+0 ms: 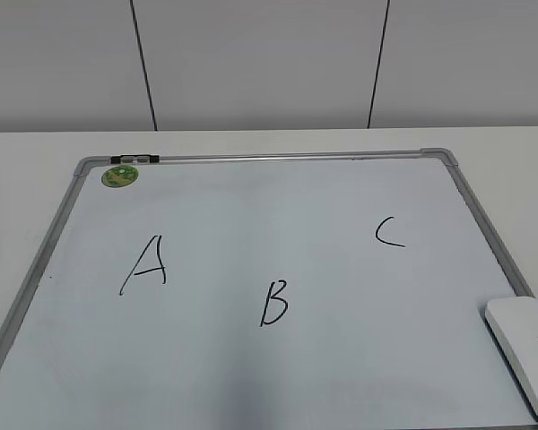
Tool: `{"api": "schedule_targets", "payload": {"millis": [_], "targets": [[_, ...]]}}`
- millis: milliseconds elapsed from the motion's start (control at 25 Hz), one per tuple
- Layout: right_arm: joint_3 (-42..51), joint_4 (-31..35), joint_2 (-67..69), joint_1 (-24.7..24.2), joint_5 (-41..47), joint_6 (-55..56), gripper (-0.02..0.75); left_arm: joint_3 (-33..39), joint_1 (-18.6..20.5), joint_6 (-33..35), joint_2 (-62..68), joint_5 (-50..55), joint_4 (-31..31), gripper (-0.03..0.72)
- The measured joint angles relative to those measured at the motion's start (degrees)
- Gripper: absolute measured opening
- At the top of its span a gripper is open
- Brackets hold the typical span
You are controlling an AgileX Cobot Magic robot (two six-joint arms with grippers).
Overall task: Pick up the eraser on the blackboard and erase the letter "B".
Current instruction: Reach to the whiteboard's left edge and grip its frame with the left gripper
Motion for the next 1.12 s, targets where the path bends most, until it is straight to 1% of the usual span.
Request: {"api": "schedule_targets", "payload": {"millis": [360, 480, 800, 1120], "targets": [[0.0, 0.0, 0.0, 0.0, 0.0, 0.0, 0.59, 0.0, 0.0, 0.0, 0.24, 0.0, 0.0, 0.241], [0.0, 0.0, 0.0, 0.0, 0.0, 0.0, 0.59, -1.05, 0.0, 0.0, 1.86, -0.64, 0.0, 0.24], [0.0, 0.0, 0.0, 0.0, 0.0, 0.0, 0.59, -7.34, 0.0, 0.0, 16.65, -3.34, 0.0, 0.241], [0.0, 0.0, 0.0, 0.0, 0.0, 0.0, 0.59, -17.19, 0.0, 0.0, 36.14, -4.36, -1.21, 0.241]]}}
